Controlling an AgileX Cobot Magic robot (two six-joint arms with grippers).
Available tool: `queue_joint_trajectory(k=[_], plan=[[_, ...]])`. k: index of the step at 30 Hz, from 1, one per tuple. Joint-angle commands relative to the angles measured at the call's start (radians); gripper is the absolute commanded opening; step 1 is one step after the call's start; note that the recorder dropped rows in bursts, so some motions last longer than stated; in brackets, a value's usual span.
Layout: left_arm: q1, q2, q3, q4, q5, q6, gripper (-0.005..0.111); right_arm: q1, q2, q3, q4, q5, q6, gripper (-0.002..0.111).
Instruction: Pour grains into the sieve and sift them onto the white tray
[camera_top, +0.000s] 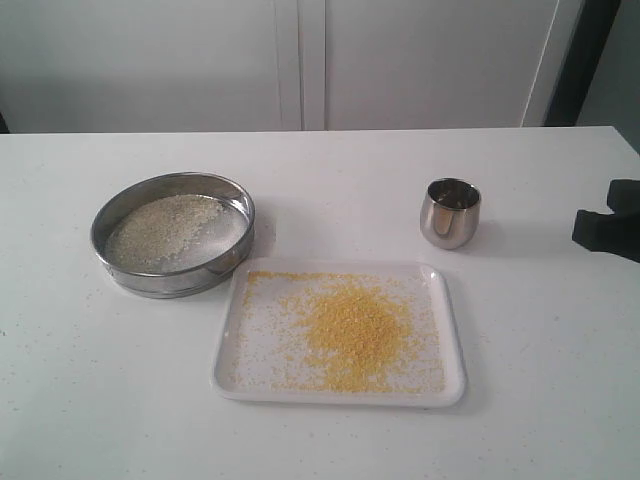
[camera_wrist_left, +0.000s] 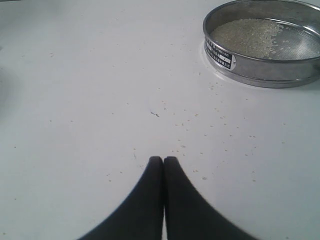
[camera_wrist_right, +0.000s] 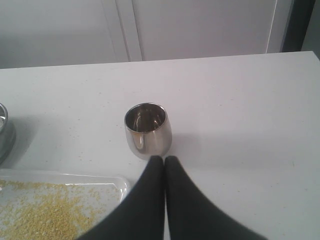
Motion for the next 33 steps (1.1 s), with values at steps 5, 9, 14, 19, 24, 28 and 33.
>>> queue_joint_trajectory(k=[5,9,14,19,24,28,33], plan=[[0.001,-0.005,0.005,-0.007,-0.005,0.0,0.0,0.001,-0.003,0.003,0.0,-0.007,-0.002,0.0],[0.001,-0.005,0.005,-0.007,-0.005,0.0,0.0,0.001,-0.003,0.003,0.0,-0.007,-0.002,0.0],[0.001,-0.005,0.005,-0.007,-0.005,0.0,0.0,0.001,-0.003,0.003,0.0,-0.007,-0.002,0.0],[0.001,-0.005,0.005,-0.007,-0.005,0.0,0.0,0.001,-0.003,0.003,0.0,-0.007,-0.002,0.0],[0.001,-0.005,0.005,-0.007,-0.005,0.0,0.0,0.001,-0.003,0.003,0.0,-0.007,-0.002,0.0],[0.001,-0.005,0.005,-0.007,-0.005,0.0,0.0,0.001,-0.02,0.003,0.0,-0.007,-0.002,0.0],[0.001,-0.005,0.005,-0.007,-0.005,0.0,0.0,0.001,-0.094,0.003,0.0,-0.007,-0.004,0.0]])
